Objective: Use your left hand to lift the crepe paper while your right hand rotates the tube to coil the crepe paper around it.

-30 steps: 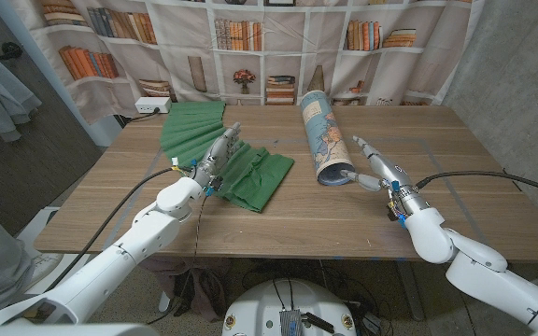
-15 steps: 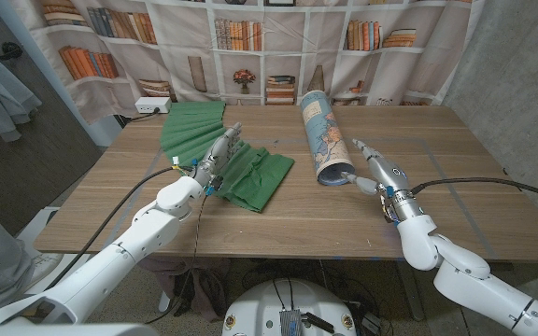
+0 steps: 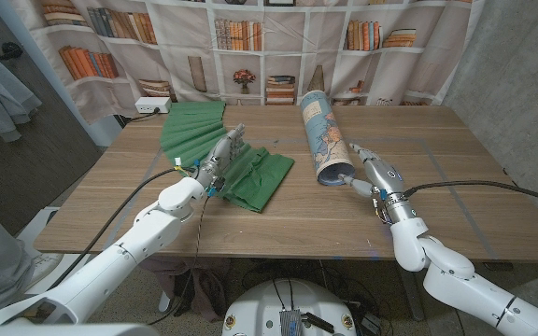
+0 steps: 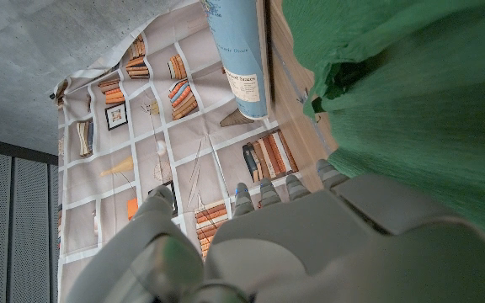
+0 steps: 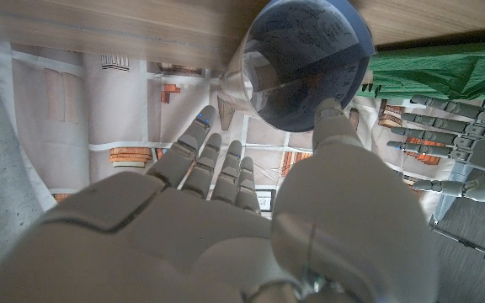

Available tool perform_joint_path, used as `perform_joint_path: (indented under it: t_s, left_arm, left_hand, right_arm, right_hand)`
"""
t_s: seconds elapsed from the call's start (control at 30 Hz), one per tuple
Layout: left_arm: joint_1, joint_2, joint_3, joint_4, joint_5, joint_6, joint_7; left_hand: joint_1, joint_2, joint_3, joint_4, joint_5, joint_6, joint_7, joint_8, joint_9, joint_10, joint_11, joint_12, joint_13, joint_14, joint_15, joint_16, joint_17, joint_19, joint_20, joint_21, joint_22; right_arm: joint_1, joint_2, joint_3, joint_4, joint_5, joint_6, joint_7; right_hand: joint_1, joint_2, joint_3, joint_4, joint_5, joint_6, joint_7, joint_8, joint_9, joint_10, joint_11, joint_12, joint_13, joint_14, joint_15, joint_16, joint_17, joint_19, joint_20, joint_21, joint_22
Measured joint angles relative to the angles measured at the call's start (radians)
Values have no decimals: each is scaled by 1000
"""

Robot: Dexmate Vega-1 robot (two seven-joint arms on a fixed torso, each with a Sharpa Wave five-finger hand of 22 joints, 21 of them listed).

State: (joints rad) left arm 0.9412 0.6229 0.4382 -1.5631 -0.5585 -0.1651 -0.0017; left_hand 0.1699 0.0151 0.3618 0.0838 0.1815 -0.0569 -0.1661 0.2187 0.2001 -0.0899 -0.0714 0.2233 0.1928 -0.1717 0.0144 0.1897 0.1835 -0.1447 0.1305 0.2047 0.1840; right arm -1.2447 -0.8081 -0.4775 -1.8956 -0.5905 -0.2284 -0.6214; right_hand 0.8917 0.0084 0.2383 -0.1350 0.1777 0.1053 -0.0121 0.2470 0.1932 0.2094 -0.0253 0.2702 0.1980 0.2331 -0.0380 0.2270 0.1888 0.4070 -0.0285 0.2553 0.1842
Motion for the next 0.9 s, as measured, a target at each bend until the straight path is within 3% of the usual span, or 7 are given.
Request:
perform_joint_path:
  t_s: [0.2,0.33,0.77,0.9]
  left_arm:
    - [4,1,0,-6,-1,3,0]
    - [6,4,0,-11,-2,4,0]
    - [16,11,-3,-24,-9,7,0]
    - [18,13,-5,-28,-10,8,0]
  left_hand:
    - [0,0,0,0,0,13,2,5,0,4,4,0,0,0,0,0,0,4,4,0,0]
    - [0,0,0,0,0,19,6,7,0,9,5,0,0,0,0,0,0,5,5,0,0]
    - [0,0,0,0,0,30,5,7,0,14,0,0,0,0,0,0,0,5,5,0,-3]
    - [0,0,0,0,0,30,5,7,0,14,0,0,0,0,0,0,0,5,5,0,-3]
  right_arm:
    - [24,13,-27,27,-2,-18,-1]
    - [43,21,-47,40,-2,-32,6]
    - [113,47,-111,85,-15,-63,23]
    - [129,51,-124,96,-21,-67,29]
  right_hand:
    - [-4,-4,-13,2,0,-26,-16,-23,0,-31,6,-16,-2,-16,-3,-13,5,-6,5,-9,0]
    - [-22,-5,-20,9,0,-17,-18,-23,0,-54,18,-27,-3,-39,-2,-24,5,-17,2,-16,0]
    - [-39,-6,-37,21,0,-12,-13,-23,0,-50,21,-27,-3,-36,1,-24,2,-24,-2,-24,0]
    - [-39,-6,-37,21,0,-17,-17,-33,0,-54,18,-35,-7,-36,1,-24,2,-29,-7,-30,0]
